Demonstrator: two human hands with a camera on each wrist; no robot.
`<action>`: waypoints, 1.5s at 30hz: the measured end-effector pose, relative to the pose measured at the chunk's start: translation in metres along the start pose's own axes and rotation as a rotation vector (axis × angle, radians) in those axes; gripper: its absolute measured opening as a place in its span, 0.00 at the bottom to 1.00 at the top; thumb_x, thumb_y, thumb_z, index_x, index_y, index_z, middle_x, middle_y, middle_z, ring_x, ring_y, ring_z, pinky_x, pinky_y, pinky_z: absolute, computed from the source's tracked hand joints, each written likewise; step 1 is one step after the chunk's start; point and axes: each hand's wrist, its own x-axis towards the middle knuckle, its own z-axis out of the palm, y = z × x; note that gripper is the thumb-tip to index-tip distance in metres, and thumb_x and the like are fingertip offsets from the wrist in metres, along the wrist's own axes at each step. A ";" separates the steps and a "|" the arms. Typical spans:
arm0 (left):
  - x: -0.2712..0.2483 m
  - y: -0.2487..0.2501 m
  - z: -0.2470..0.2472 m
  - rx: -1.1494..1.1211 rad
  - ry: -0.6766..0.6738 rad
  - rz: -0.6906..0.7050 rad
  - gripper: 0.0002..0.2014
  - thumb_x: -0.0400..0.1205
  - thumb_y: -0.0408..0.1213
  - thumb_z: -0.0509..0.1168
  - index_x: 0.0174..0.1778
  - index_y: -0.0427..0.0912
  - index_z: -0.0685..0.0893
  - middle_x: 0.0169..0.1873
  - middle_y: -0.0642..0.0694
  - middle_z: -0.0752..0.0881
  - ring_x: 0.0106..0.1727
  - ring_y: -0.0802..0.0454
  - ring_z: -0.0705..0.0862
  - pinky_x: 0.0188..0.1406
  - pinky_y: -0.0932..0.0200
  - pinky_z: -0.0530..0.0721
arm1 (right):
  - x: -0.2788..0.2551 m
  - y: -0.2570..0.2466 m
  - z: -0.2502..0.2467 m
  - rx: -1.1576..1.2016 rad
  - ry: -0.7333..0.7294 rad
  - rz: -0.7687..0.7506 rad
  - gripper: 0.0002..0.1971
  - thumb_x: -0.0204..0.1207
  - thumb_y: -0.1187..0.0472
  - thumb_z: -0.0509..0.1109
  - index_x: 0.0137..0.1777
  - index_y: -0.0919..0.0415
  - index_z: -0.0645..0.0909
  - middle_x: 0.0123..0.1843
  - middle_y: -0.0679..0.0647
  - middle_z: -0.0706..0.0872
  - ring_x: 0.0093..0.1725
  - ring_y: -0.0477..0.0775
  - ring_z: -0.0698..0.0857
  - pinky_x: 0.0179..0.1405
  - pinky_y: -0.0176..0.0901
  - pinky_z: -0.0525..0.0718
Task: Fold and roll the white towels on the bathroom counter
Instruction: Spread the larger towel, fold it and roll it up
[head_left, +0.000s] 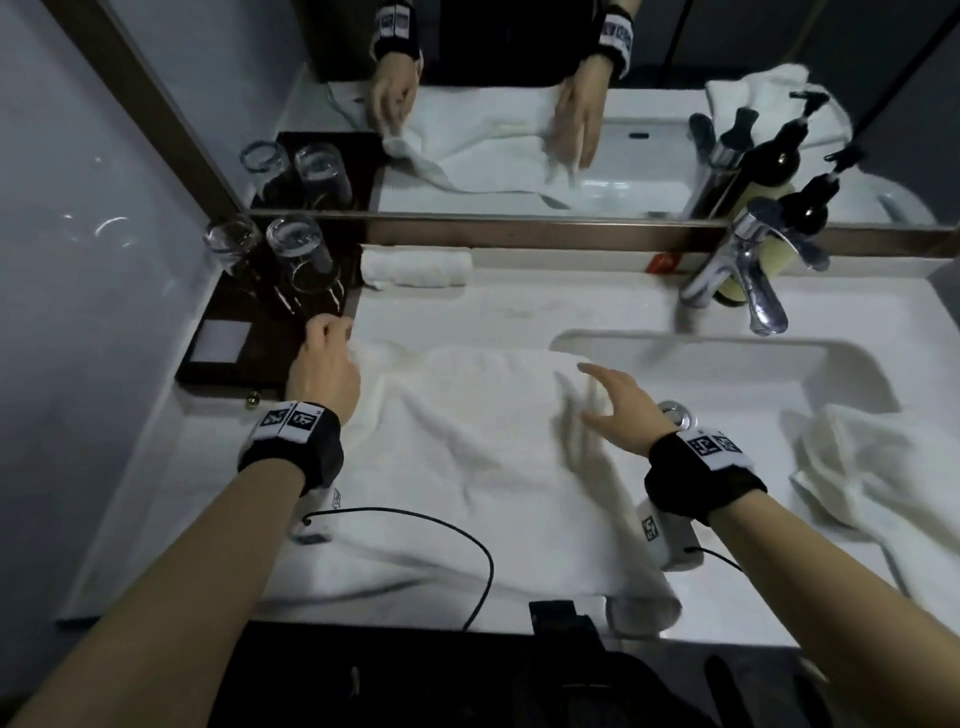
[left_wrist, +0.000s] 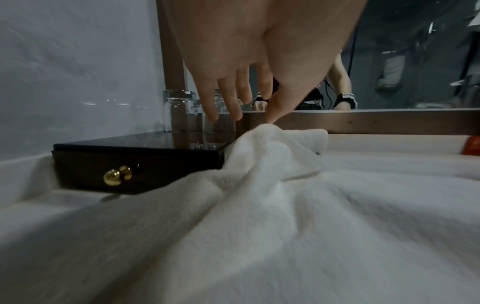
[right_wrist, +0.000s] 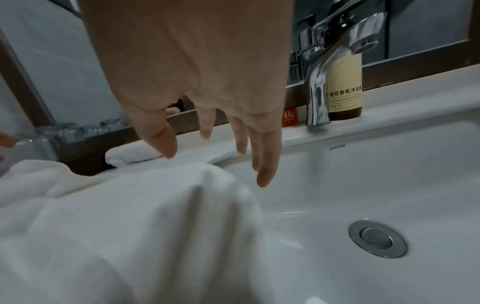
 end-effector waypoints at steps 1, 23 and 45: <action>-0.004 0.000 0.005 0.031 -0.028 0.030 0.23 0.78 0.23 0.59 0.71 0.38 0.71 0.72 0.39 0.67 0.64 0.34 0.75 0.62 0.40 0.75 | 0.002 0.002 0.003 0.001 -0.015 0.051 0.36 0.75 0.60 0.70 0.81 0.55 0.58 0.76 0.61 0.69 0.73 0.60 0.72 0.69 0.42 0.67; -0.093 -0.079 0.017 0.219 -0.175 -0.149 0.20 0.76 0.34 0.66 0.64 0.45 0.76 0.63 0.44 0.74 0.62 0.43 0.75 0.62 0.48 0.74 | -0.008 -0.081 0.058 -0.246 -0.181 -0.155 0.24 0.76 0.54 0.68 0.71 0.58 0.72 0.75 0.61 0.67 0.75 0.63 0.66 0.73 0.55 0.70; -0.187 -0.144 -0.002 0.385 -0.430 0.296 0.10 0.75 0.31 0.62 0.45 0.52 0.77 0.48 0.52 0.81 0.55 0.49 0.77 0.58 0.54 0.64 | -0.138 -0.171 0.235 -0.606 -0.116 -0.342 0.20 0.77 0.52 0.63 0.68 0.53 0.71 0.69 0.58 0.70 0.67 0.62 0.70 0.61 0.57 0.72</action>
